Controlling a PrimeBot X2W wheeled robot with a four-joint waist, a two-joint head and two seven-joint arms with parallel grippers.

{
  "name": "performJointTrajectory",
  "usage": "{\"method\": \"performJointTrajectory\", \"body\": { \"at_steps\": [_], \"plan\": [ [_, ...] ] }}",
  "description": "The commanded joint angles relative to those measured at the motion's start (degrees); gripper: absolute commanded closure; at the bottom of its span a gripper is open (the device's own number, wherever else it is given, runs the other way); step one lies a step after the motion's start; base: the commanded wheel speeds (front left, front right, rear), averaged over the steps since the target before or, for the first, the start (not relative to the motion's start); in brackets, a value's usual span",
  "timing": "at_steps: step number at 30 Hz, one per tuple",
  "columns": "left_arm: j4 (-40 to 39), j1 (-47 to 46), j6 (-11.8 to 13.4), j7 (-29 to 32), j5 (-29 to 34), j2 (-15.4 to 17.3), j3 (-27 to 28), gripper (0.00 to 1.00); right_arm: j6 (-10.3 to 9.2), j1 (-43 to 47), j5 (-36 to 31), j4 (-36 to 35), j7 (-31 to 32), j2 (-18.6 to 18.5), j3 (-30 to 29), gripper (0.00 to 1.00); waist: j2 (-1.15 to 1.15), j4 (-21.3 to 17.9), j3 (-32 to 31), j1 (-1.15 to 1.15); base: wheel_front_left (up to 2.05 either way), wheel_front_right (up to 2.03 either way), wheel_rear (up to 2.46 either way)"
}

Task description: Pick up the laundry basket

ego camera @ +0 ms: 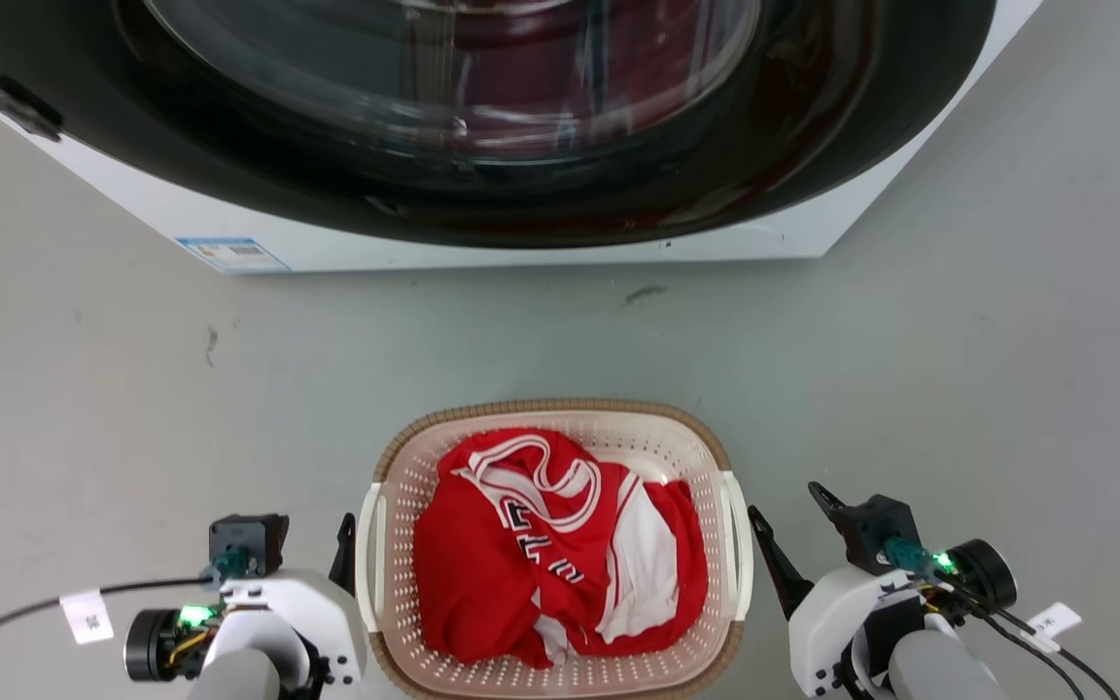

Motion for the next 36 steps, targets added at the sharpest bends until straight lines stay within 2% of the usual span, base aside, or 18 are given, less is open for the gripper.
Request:
{"method": "performJointTrajectory", "body": {
  "at_steps": [1, 8, 16, 36],
  "plan": [
    [1.2, -1.83, -0.14, -0.16, 0.04, 0.5, -0.34, 0.0, -0.04, -1.62, 0.19, 1.35, -0.11, -0.01, 0.41, 0.0, 0.0, -0.28, 1.71, -0.01, 0.0, 0.0, 0.0],
    [7.89, -6.95, -0.42, -0.16, -0.6, 1.37, -2.47, 0.0, -0.04, -6.6, 2.33, 8.74, -0.12, -0.01, 3.13, 0.0, 0.0, -0.66, 5.92, -0.01, 0.0, 0.0, 0.0],
    [13.19, -11.3, -0.51, -0.16, -2.06, 1.46, -4.81, 0.0, -0.03, -10.72, 5.73, 12.74, -0.12, 0.0, 7.05, 0.0, 0.0, -1.24, 10.38, -0.01, 0.0, 0.0, 0.0],
    [18.48, -17.65, -0.54, -0.16, -7.63, 1.27, -12.2, 0.0, -0.03, -20.01, 15.69, 23.03, 0.42, 0.0, 17.17, 0.0, 0.0, -0.77, 18.7, -0.01, 0.0, 0.0, 0.0]
  ]
}}
